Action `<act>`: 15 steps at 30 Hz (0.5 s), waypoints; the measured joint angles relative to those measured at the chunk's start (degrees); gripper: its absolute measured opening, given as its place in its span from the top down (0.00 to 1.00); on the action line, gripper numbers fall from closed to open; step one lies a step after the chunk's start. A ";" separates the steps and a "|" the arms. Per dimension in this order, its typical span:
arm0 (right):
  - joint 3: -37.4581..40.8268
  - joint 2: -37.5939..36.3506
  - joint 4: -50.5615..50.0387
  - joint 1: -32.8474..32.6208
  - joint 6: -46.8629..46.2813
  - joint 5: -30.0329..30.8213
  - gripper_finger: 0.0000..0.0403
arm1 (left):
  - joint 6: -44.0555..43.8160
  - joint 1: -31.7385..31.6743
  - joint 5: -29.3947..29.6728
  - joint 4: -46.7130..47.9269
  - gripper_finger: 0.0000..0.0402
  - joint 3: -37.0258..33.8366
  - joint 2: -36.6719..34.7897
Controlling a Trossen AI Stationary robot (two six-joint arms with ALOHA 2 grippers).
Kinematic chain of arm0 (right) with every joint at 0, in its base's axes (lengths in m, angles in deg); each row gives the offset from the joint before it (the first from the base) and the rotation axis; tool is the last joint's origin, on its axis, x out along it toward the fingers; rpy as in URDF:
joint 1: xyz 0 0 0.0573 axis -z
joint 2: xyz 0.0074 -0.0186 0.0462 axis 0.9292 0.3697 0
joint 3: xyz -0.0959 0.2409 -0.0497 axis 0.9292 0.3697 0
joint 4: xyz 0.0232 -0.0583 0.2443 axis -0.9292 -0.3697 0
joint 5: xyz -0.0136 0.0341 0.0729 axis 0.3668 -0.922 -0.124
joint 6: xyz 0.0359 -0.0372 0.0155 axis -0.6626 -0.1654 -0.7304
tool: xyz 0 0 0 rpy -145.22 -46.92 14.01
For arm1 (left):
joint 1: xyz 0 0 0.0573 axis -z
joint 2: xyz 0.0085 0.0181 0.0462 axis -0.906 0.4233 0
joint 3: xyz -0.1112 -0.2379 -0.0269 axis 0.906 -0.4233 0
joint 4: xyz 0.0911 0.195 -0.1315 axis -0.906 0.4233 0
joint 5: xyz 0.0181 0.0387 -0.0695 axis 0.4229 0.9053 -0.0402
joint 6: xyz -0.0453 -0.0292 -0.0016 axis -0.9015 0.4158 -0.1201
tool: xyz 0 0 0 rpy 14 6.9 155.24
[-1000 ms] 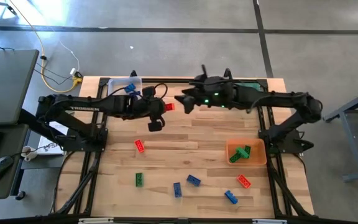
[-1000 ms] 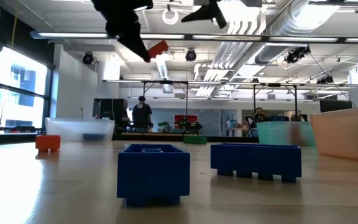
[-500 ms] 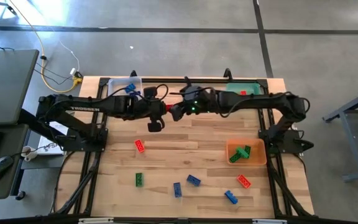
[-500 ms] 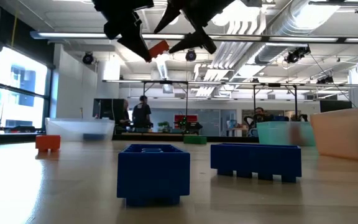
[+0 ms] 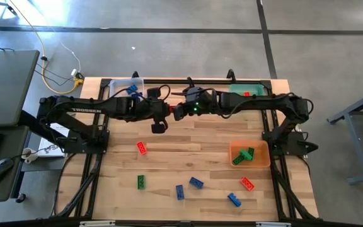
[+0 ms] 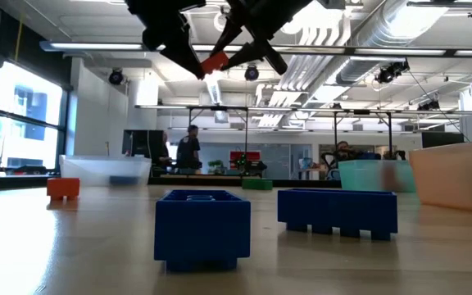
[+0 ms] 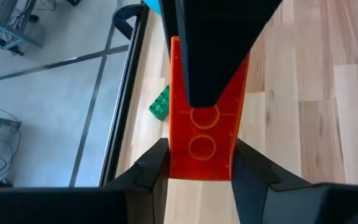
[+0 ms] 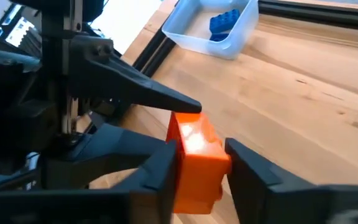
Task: Sort & place blocks by color
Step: Put the orange game piece into the green bin
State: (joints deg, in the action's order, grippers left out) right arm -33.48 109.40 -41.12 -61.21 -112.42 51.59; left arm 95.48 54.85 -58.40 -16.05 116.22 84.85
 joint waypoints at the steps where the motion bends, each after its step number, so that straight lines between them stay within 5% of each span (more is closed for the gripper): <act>1: -0.01 0.00 0.13 0.01 -0.32 0.02 0.80 | -0.01 0.00 0.28 -0.17 0.74 -0.02 0.01; 15: 0.11 0.29 -7.58 0.06 0.38 2.60 0.83 | 1.05 -0.39 1.13 -1.38 0.52 0.01 0.14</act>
State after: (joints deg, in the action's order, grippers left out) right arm -33.37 109.69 -48.70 -61.16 -112.04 54.19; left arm 96.54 54.46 -57.27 -17.43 116.23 84.99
